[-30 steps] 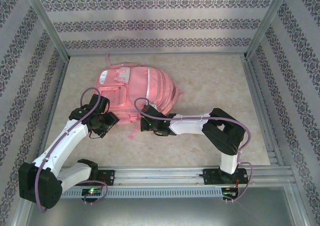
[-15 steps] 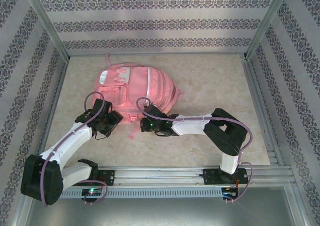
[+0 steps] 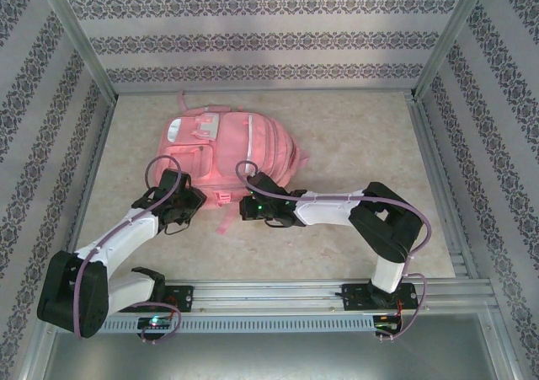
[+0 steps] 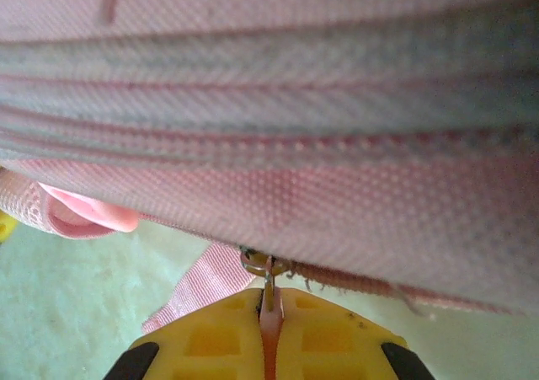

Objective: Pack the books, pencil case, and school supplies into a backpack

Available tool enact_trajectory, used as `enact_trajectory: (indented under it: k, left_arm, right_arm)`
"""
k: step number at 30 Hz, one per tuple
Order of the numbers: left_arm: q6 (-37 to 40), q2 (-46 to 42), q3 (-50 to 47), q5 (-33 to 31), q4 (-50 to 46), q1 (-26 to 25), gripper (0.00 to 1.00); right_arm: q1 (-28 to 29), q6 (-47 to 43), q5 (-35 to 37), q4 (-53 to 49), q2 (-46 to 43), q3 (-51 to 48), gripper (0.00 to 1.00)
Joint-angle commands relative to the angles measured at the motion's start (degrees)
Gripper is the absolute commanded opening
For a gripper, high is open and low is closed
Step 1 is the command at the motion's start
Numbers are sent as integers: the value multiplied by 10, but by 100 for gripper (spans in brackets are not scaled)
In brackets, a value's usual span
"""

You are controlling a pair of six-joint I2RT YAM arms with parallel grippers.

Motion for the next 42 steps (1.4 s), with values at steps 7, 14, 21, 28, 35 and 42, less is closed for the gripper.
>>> enact_trajectory:
  k: [7, 14, 21, 28, 35, 42]
  left_arm:
    - [55, 36, 33, -73, -28, 27, 6]
    - [80, 34, 47, -82, -57, 31, 3]
    - [93, 37, 67, -100, -85, 33, 0]
    - [131, 55, 99, -98, -105, 33, 0]
    - [262, 134, 201, -80, -148, 33, 4]
    - [308, 198, 288, -59, -148, 32, 14]
  right_arm:
    - [-13, -170, 13, -83, -61, -25, 0]
    - [-47, -231, 34, -101, -86, -52, 0]
    - [-85, -264, 73, -121, -116, -67, 0]
    - [-120, -328, 72, -87, -144, -102, 0]
    - [-90, -431, -7, -90, -168, -98, 0]
    - [-50, -436, -32, -99, -169, -84, 0]
